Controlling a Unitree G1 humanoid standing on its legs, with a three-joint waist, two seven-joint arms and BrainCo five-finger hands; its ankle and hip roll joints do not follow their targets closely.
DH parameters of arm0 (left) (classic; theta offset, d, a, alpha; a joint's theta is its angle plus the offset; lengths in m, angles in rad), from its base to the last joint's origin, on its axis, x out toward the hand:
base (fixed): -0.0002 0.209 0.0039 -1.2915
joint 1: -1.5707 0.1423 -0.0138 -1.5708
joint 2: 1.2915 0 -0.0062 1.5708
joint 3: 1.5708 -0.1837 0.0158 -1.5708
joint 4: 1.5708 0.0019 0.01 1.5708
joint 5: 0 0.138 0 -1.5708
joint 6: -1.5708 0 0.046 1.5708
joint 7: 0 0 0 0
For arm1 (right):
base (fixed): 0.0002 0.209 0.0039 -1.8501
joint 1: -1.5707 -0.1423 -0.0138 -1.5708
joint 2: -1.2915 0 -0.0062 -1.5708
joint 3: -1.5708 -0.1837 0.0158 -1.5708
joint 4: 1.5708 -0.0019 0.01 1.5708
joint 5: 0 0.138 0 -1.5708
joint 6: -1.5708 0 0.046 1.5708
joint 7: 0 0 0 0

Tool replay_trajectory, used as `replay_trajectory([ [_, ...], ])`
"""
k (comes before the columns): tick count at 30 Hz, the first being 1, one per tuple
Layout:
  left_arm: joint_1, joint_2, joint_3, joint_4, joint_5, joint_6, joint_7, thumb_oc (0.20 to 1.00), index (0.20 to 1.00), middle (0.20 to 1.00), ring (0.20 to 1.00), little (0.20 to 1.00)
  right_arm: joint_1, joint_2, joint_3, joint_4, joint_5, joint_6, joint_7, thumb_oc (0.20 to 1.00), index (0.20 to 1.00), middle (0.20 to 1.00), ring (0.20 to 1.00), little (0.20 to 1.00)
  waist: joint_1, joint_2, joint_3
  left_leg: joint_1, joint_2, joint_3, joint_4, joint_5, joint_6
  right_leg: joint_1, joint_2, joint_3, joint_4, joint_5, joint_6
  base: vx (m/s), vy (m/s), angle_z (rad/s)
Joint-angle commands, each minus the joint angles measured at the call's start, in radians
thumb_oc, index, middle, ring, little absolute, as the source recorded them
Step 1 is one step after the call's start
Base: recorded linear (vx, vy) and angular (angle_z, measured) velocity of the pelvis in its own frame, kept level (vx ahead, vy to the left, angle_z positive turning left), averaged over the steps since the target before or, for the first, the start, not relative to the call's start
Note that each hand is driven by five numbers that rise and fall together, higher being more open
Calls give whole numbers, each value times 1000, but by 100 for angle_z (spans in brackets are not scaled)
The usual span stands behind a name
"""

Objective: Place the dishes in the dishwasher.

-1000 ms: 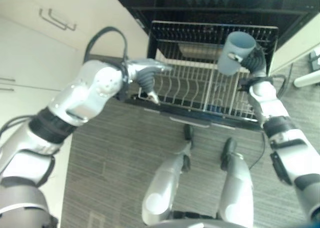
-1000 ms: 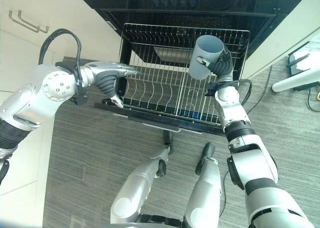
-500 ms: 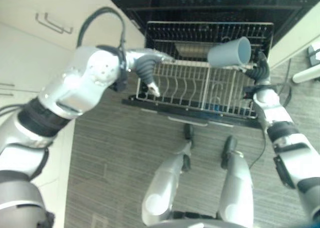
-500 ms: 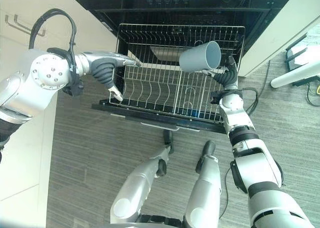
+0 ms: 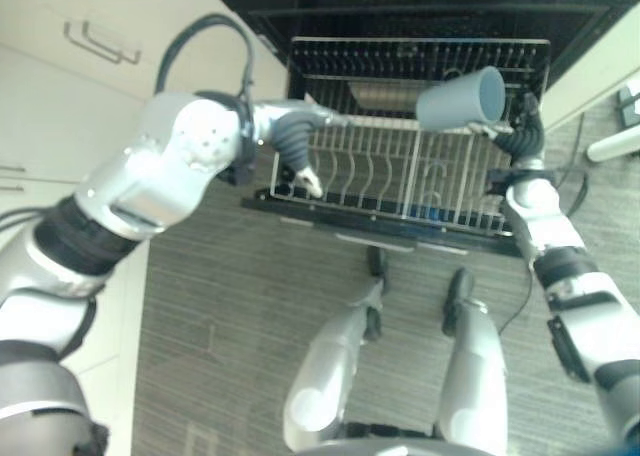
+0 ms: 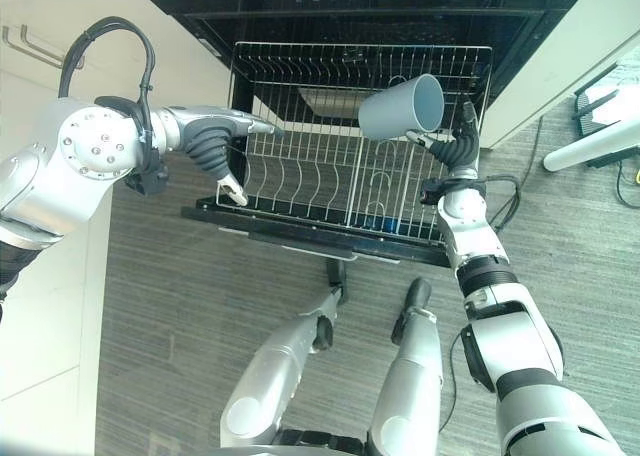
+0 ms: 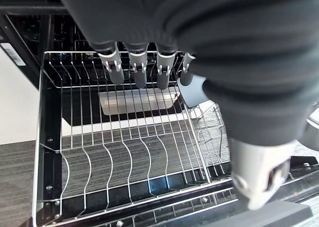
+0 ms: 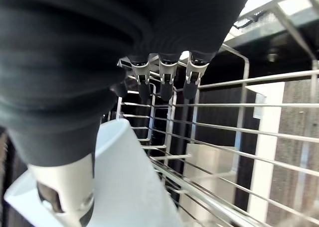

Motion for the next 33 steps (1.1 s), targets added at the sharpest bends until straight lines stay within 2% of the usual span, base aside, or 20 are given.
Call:
replay_trajectory([
  [1,-39,-2,54,-28,-12,-2,28,1000,1000,1000,1000,1000,1,-76,-59,-67,-1,-72,-38,1000,1000,1000,1000,1000,-6,134,4,23,32,20,72,-138,-75,28,-66,11,-167,148,70,0,0,0],
  [10,-23,18,68,-25,-33,-15,19,1000,1000,1000,1000,1000,-27,-91,-82,-103,2,-152,-57,1000,1000,1000,1000,1000,-4,140,4,63,40,21,52,-125,-79,72,-65,-3,-179,148,70,-4,-3,0],
  [15,12,27,82,-13,-32,-57,25,1000,1000,1000,1000,1000,-86,-93,-94,-133,39,-175,-56,1000,1000,1000,1000,1000,10,136,4,72,42,13,35,-119,-81,86,-57,-15,-187,142,71,-13,-17,0],
  [22,168,28,162,-7,23,-61,94,1000,1000,1000,1000,1000,58,-37,-115,-270,146,-220,-29,1000,1000,1000,1000,1000,-6,113,4,117,50,26,38,-133,-76,140,-43,-24,-191,122,65,-4,-6,0],
  [24,301,25,232,10,50,-69,169,1000,1000,1000,1000,1000,214,9,-123,-403,184,-248,-27,1000,1000,1000,1000,1000,-25,90,4,173,62,29,40,-151,-71,191,-26,-28,-170,87,60,-25,-82,-3],
  [27,502,2,333,31,86,-119,261,1000,1000,1000,1000,1000,404,60,-122,-542,206,-296,-33,1000,1000,1000,1000,1000,-47,52,-6,246,77,25,50,-171,-65,269,-6,-35,-161,59,53,-1,-151,0],
  [30,724,-64,420,69,156,-186,366,1000,1000,1000,1000,1000,565,96,-130,-616,251,-341,15,1000,1000,1000,1000,1000,-51,10,-67,313,92,15,35,-182,-65,352,10,-54,-198,51,52,54,-198,-8],
  [31,796,-91,442,89,173,-212,415,1000,1000,1000,1000,1000,609,104,-133,-634,270,-350,44,1000,1000,1000,1000,1000,-53,-4,-92,339,100,12,23,-183,-68,385,20,-60,-224,51,51,99,-252,-8],
  [32,907,-141,464,132,201,-260,507,1000,1000,1000,1000,1000,666,115,-132,-654,291,-368,87,1000,1000,1000,1000,1000,-55,-23,-133,385,113,10,-2,-183,-75,445,38,-71,-274,53,47,92,-241,-1],
  [33,946,-167,463,149,213,-270,550,1000,1000,1000,1000,1000,686,118,-129,-662,300,-370,105,1000,1000,1000,1000,1000,-57,-30,-152,404,119,10,-14,-181,-79,468,46,-75,-295,54,45,89,-213,4],
])
